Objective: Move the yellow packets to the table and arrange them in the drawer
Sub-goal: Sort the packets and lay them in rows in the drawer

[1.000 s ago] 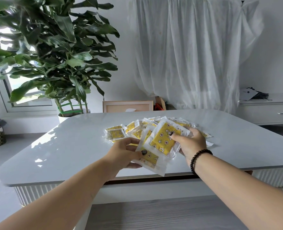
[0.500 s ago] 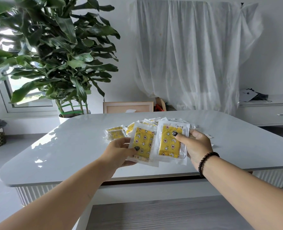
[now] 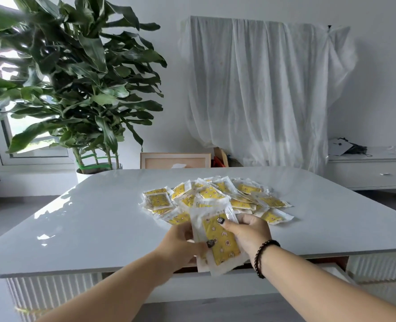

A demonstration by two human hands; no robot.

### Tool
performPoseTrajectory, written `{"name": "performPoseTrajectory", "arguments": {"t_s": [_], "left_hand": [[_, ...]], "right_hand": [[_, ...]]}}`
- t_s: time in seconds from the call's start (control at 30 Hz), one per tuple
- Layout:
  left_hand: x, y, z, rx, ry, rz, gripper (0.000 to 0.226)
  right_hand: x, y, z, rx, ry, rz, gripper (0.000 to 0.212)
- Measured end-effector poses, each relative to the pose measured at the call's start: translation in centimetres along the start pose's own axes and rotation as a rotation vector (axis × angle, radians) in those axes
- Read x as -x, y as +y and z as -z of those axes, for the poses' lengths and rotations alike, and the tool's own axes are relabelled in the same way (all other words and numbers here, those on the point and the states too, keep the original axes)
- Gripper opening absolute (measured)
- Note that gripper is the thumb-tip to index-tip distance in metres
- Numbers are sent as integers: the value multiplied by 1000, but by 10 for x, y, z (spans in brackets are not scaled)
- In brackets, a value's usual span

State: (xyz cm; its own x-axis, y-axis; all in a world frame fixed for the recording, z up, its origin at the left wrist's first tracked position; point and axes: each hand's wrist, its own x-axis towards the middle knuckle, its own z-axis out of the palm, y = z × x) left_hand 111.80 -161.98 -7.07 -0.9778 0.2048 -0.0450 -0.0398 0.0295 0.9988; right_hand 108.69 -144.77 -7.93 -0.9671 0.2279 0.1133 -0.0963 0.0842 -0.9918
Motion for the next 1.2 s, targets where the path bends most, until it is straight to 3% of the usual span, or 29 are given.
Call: {"name": "performPoseTrajectory", "arguments": {"t_s": [0.13,0.23,0.43,0.57,0.73,1.03,1.2], "left_hand": [[-18,-9,-4,109,155,-29,34],[-32,-10,-1,186,224,-47,35],[-50,-5,44,61,133,-38,35],[-59,-23,60,-233,197,-110,31],[-78,-41,60,-223,215,-248,14],[-105,-45,71,-350,101,-485,40],[-107,-50,71,-475,206,-515,39]], "right_hand": [[-4,7,-1,96,-45,-106,43],[-3,3,-2,103,-157,-97,22],[-27,-12,-4,406,-170,210,36],[-28,2,-21,634,-271,363,41],[-34,29,-43,529,-243,374,42],[-66,41,-56,493,-319,430,48],[-81,50,-55,594,-357,549,61]]}}
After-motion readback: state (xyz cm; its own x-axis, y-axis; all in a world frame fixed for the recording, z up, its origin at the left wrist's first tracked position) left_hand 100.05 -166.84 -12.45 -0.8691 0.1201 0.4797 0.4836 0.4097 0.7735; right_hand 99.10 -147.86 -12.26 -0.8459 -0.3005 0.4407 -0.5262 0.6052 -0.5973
